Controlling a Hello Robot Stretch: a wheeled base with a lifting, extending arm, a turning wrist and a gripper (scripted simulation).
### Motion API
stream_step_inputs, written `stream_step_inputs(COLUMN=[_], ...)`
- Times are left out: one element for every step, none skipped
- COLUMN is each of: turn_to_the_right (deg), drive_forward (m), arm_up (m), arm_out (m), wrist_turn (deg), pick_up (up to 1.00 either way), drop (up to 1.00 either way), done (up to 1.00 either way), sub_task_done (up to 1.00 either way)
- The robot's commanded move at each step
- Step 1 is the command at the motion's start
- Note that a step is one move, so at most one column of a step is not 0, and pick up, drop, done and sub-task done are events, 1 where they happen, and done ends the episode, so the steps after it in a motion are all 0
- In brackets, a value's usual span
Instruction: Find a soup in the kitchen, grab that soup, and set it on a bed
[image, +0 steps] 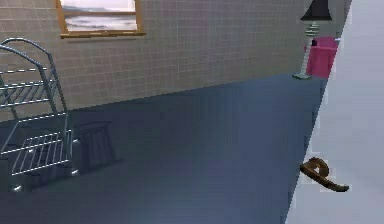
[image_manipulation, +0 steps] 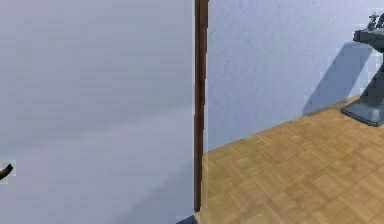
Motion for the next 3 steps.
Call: stream_step_inputs(turn_to_the_right=[-3.0,0.0,-15.0], drive_forward=[0.00,0.85,0.00], arm_up=[0.00,0.00,0.00], arm_out=[0.00,0.00,0.00], wrist_turn=[0.0,0.0,0.0], pick_up=[0.00,0.00,0.00], drop=[0.00,0.00,0.00], done=[0.00,0.00,0.00], sub_task_done=[0.00,0.00,0.00])
